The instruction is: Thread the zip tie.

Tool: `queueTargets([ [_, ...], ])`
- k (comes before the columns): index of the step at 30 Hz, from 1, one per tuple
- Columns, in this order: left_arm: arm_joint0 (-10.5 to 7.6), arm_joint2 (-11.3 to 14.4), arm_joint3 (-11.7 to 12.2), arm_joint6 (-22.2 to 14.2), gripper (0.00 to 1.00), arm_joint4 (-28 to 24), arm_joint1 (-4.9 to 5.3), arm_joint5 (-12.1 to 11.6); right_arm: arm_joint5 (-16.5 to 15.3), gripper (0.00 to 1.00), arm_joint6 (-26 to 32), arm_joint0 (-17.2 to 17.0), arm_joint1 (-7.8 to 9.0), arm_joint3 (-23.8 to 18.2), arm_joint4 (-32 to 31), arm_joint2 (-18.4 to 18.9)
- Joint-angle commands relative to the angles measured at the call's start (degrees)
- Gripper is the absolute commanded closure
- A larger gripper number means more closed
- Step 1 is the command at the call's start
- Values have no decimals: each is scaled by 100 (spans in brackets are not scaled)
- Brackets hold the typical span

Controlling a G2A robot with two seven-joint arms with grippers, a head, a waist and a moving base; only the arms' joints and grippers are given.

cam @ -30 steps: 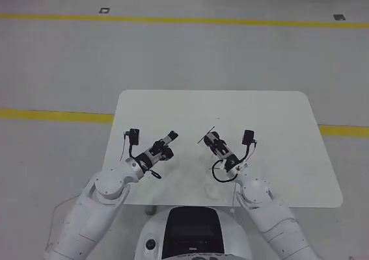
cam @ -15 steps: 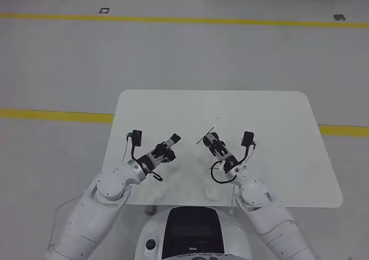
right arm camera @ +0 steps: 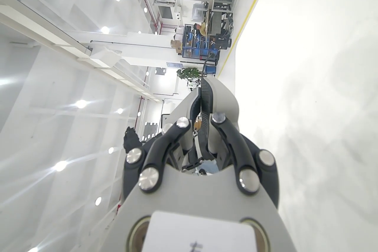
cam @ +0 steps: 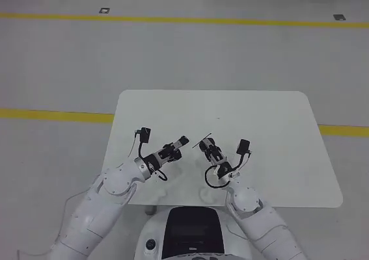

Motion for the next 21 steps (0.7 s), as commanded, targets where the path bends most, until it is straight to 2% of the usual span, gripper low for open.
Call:
queueTargets([
  [1,0,0,-1,-2,0,-2,0,0,0,100,0,0,0,1,1,0],
  [6,2,49,-15,23,0,70,-1,14,40,100,-24,-26,-9,-58,-45,-34],
  [9,-22,132,20,-107,0,-17,-6,-149,101,100,-207,-54,-39,-100,-205,-141],
  [13,-139,261,160,-175,0,-81,-25,-230,103,100,-353,-74,-84,-110,-272,-283],
  [16,-259,357,247,-189,0,-12,-38,-186,72,100,-521,-84,-105,-124,-349,-304],
  [21,-264,351,265,-142,0,13,-37,-163,72,100,-521,-84,-105,-124,-349,-304],
])
